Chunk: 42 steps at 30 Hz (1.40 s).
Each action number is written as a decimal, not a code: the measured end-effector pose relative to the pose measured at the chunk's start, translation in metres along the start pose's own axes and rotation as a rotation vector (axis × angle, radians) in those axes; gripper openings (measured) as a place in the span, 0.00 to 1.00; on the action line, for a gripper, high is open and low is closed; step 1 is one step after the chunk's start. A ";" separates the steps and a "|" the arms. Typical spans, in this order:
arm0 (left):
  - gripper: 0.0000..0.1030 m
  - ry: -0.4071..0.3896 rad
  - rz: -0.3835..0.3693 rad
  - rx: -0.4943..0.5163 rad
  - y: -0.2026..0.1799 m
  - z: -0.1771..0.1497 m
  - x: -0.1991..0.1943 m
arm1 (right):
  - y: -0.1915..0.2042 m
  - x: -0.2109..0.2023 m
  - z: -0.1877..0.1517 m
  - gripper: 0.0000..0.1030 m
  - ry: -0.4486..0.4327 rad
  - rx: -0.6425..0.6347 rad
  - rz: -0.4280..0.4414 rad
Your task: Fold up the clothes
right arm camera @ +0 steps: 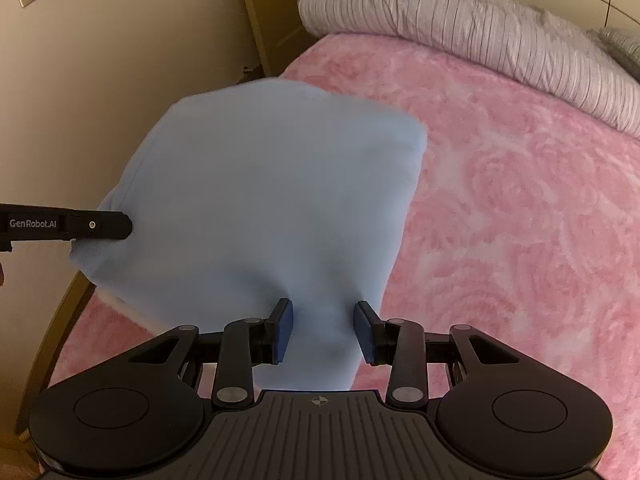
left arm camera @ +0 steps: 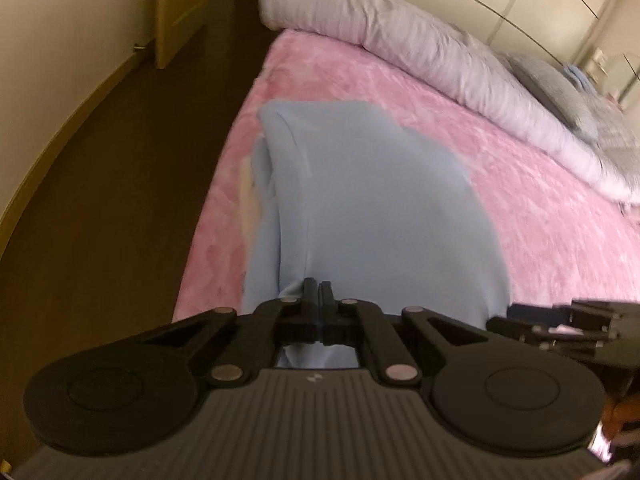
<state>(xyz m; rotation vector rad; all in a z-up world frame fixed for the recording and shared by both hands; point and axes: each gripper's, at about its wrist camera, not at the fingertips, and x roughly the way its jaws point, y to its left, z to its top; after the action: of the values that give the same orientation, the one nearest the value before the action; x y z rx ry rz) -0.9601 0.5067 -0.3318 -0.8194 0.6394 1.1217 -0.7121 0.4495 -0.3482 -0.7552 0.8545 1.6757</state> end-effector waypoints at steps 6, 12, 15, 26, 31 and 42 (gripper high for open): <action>0.17 0.018 0.066 -0.035 -0.019 -0.007 -0.013 | 0.003 -0.002 -0.007 0.38 0.051 -0.019 0.019; 0.25 0.025 0.170 -0.053 -0.056 -0.001 -0.058 | -0.007 -0.047 0.013 0.38 0.053 0.063 0.114; 0.30 0.004 0.201 -0.044 -0.079 0.001 -0.088 | -0.008 -0.086 0.016 0.38 0.040 0.039 0.140; 0.33 0.010 0.307 -0.060 -0.159 -0.018 -0.164 | -0.016 -0.186 0.013 0.38 0.053 -0.035 0.208; 0.34 -0.008 0.338 -0.064 -0.183 -0.021 -0.192 | -0.015 -0.224 0.016 0.40 -0.006 -0.036 0.167; 0.37 -0.193 0.503 -0.051 -0.236 -0.030 -0.234 | -0.017 -0.265 0.016 0.42 -0.121 -0.105 0.166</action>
<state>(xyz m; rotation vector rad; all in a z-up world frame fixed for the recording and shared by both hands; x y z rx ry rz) -0.8115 0.3109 -0.1052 -0.5953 0.6747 1.6577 -0.6327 0.3293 -0.1241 -0.6606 0.7655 1.9056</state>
